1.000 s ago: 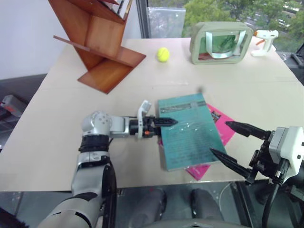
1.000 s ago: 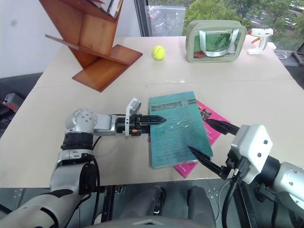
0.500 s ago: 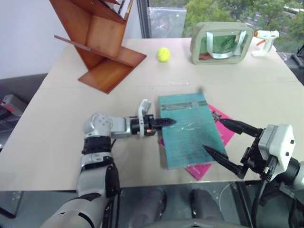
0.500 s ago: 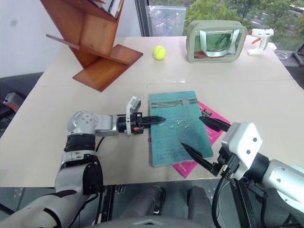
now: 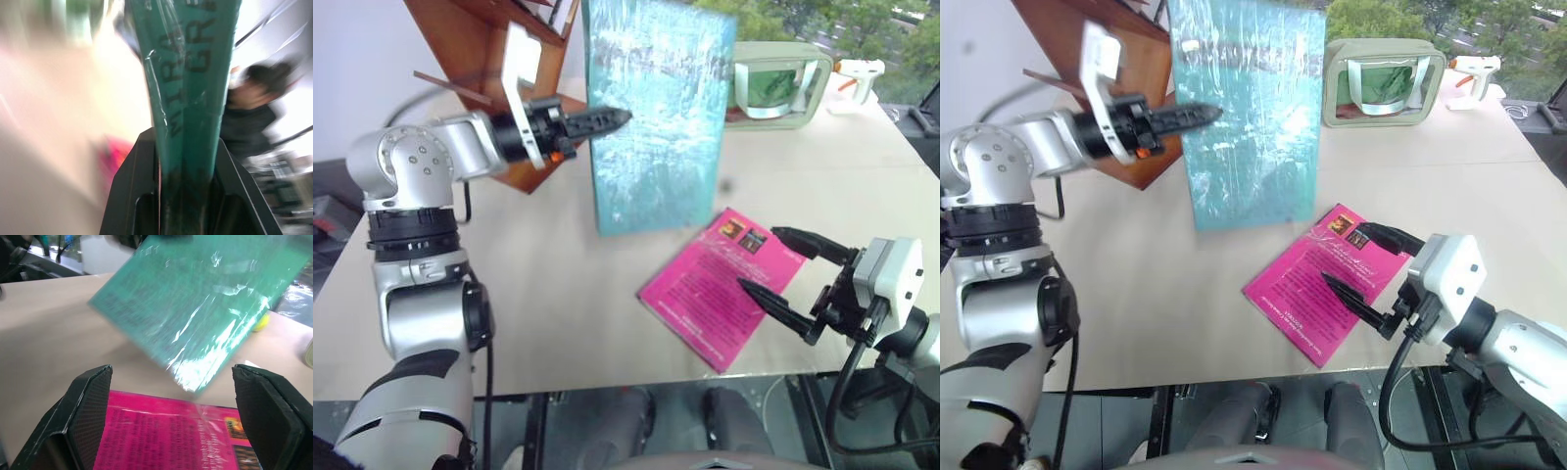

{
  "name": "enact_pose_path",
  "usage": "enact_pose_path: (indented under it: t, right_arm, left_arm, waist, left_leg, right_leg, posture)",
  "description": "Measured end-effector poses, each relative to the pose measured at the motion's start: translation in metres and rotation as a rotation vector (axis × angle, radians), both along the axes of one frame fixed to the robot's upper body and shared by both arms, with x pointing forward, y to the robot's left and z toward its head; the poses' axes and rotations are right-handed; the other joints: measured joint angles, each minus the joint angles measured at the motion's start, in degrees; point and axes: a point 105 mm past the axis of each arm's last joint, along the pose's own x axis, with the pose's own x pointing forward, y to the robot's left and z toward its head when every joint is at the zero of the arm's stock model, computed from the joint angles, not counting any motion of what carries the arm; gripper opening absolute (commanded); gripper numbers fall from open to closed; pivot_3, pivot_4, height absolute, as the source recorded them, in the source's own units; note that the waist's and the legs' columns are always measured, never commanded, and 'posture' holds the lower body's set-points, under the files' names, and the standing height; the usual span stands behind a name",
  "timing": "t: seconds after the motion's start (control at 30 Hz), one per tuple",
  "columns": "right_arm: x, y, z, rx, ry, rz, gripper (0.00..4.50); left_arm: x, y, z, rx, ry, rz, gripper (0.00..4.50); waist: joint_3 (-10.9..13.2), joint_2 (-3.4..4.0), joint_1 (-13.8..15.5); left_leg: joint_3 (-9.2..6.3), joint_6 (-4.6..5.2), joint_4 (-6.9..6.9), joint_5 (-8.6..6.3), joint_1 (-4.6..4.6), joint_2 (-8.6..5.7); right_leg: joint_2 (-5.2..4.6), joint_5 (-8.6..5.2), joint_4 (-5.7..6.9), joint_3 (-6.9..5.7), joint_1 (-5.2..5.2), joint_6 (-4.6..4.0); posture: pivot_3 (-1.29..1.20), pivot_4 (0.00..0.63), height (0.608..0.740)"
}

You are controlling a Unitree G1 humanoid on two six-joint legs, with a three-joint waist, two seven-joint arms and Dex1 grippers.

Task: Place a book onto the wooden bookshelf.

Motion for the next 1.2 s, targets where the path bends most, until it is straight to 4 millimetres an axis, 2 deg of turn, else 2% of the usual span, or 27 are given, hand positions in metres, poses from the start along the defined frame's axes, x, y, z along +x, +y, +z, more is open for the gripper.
enact_pose_path:
  t: [0.07,0.2,0.27,0.37,0.47,0.6,0.7,0.8,0.9,1.03,1.13,1.2]
  right_arm:
    - [0.007,-0.002,0.0,0.003,-0.013,0.011,4.01]
    - [0.018,-0.001,0.015,0.061,-0.076,0.035,4.01]
    - [0.021,-0.003,0.014,0.057,-0.071,0.033,4.01]
    - [0.022,-0.01,0.01,0.037,-0.051,0.014,4.01]
    - [0.023,-0.03,0.001,0.018,-0.003,-0.055,4.01]
    - [0.025,-0.034,0.008,0.02,-0.034,-0.065,4.01]
    - [0.028,-0.029,0.017,0.042,-0.072,-0.045,4.01]
    - [0.033,-0.017,0.027,0.06,-0.114,-0.002,4.01]
    - [0.035,-0.002,0.041,0.067,-0.174,0.054,4.01]
    - [0.041,0.021,0.06,0.087,-0.251,0.132,4.01]
    - [0.042,0.031,0.057,0.092,-0.235,0.152,4.01]
    - [0.043,0.032,0.054,0.102,-0.221,0.146,4.01]
  left_arm:
    - [-0.011,0.003,0.027,0.106,-0.338,-0.023,1.01]
    - [-0.015,0.022,0.048,0.434,-0.946,0.053,1.01]
    - [-0.017,0.03,0.051,0.541,-1.128,0.064,1.01]
    - [-0.019,0.04,0.045,0.654,-1.236,0.026,1.01]
    - [-0.022,0.064,0.047,0.871,-1.298,0.023,1.01]
    - [-0.024,0.082,0.06,1.034,-1.355,0.053,1.01]
    - [-0.017,0.099,0.057,1.122,-1.316,0.065,1.01]
    - [-0.004,0.113,0.045,1.19,-1.242,0.069,1.01]
    - [0.011,0.12,0.035,1.245,-1.188,0.097,1.01]
    - [0.043,0.126,0.015,1.369,-1.108,0.209,1.01]
    - [0.059,0.128,0.003,1.455,-1.086,0.261,1.01]
    - [0.064,0.13,0.005,1.473,-1.087,0.309,1.53]
  waist:
    - [0.0,0.04,0.0]
    - [0.0,0.04,0.0]
    - [0.0,0.03,0.3]
    - [0.0,0.03,0.5]
    - [0.1,-0.01,0.0]
    - [0.1,0.01,-0.4]
    - [0.1,0.01,-0.5]
    - [0.1,0.0,-0.5]
    - [0.1,0.0,-0.7]
    - [0.1,-0.1,-0.8]
    - [0.2,-0.16,-0.8]
    - [0.2,-0.17,-1.1]
  left_leg:
    - [0.01,0.0,-0.04,0.0,0.0,0.01]
    - [0.17,0.01,-0.07,0.0,0.04,0.07]
    - [0.01,0.03,-0.05,0.0,-0.05,0.04]
    - [-0.25,0.05,0.02,0.0,-0.25,-0.05]
    - [-0.38,0.08,0.19,0.0,-0.73,-0.1]
    - [-0.35,0.07,0.24,0.0,-0.75,-0.13]
    - [-0.35,0.06,0.33,0.01,-0.74,-0.11]
    - [-0.36,0.06,0.63,0.01,-0.75,-0.12]
    - [-0.36,0.07,0.89,0.0,-0.78,-0.14]
    - [-0.47,0.08,0.95,0.0,-0.82,-0.19]
    - [-0.46,0.1,0.95,0.0,-0.96,-0.23]
    - [-0.44,0.11,0.96,-0.01,-1.06,-0.27]
  right_leg:
    - [0.18,-0.01,-0.02,-0.01,-0.01,0.0]
    - [-0.03,0.04,-0.06,0.09,0.0,-0.06]
    - [-0.03,0.04,-0.12,-0.08,0.0,-0.06]
    - [0.12,0.04,-0.29,-0.31,-0.04,-0.05]
    - [0.16,0.05,-0.3,-0.43,-0.35,-0.05]
    - [0.15,0.05,-0.13,-0.41,-0.44,-0.04]
    - [0.18,0.04,0.13,-0.42,-0.49,-0.03]
    - [0.21,0.05,0.31,-0.47,-0.46,-0.02]
    - [0.24,0.08,0.36,-0.49,-0.4,0.05]
    - [0.22,0.09,0.39,-0.58,-0.38,0.08]
    - [0.2,0.09,0.37,-0.58,-0.5,0.08]
    - [0.14,0.09,0.4,-0.62,-0.64,0.07]
  posture:
    - [0.0,0.15,0.74]
    - [0.0,0.15,0.74]
    - [0.0,0.15,0.74]
    - [0.0,0.15,0.74]
    - [0.0,0.15,0.74]
    - [0.0,0.15,0.74]
    - [0.0,0.15,0.74]
    - [0.0,0.15,0.74]
    - [0.0,0.15,0.74]
    - [0.0,0.15,0.74]
    - [0.0,0.15,0.74]
    - [0.0,0.15,0.74]
